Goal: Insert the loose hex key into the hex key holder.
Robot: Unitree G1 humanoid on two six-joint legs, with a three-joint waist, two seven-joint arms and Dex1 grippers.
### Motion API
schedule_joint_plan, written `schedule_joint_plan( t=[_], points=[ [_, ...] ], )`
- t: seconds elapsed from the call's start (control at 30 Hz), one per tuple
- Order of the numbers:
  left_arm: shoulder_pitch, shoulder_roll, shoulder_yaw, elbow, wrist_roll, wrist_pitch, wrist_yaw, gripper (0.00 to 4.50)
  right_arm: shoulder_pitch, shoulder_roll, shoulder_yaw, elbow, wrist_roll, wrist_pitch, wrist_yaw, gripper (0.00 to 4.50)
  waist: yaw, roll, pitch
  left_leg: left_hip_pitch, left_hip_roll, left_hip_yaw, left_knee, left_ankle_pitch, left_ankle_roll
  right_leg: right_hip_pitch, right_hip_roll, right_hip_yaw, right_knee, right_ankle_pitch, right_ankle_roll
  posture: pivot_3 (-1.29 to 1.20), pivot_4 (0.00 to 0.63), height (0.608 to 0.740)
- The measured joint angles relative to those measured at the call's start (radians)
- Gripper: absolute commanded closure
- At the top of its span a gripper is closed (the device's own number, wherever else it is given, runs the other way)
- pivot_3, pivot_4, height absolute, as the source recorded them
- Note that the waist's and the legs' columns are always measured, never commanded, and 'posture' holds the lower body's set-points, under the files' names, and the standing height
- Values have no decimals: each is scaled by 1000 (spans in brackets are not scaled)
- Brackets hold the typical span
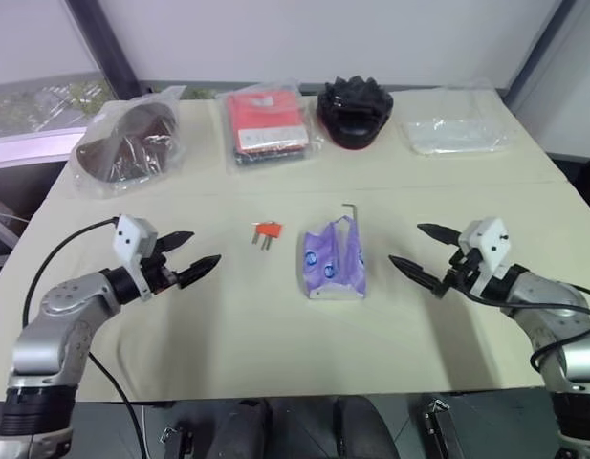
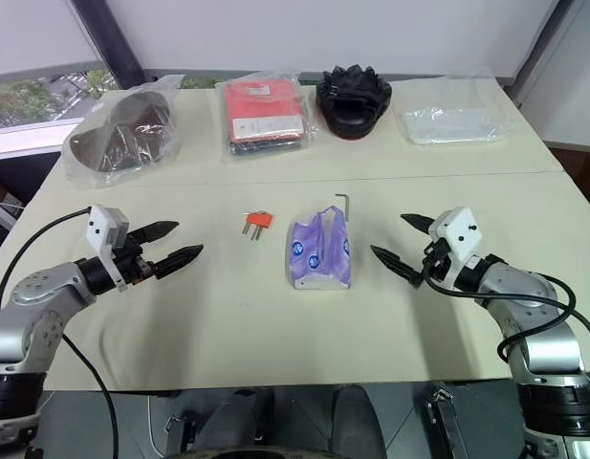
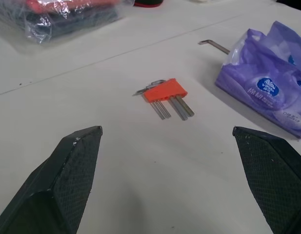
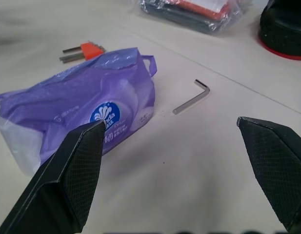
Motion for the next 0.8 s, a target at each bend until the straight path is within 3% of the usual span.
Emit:
schedule_joint_plan(
  t=[0.57, 0.8],
  points=[
    [-126, 110, -146, -2, 24, 1, -249, 12, 25, -26, 260, -122, -187, -165, 91, 0, -1, -1, 1, 0, 0, 0, 0, 0, 0, 0, 0, 0, 0, 0, 0, 0, 150, 740],
    [-136, 73, -171, -2, 48, -2, -233, 12, -33, 47, 400, 49, -386, -341, 30, 0, -3, -1, 1, 1, 0, 0, 0, 0, 0, 0, 0, 0, 1, 0, 0, 0, 150, 740]
  ],
)
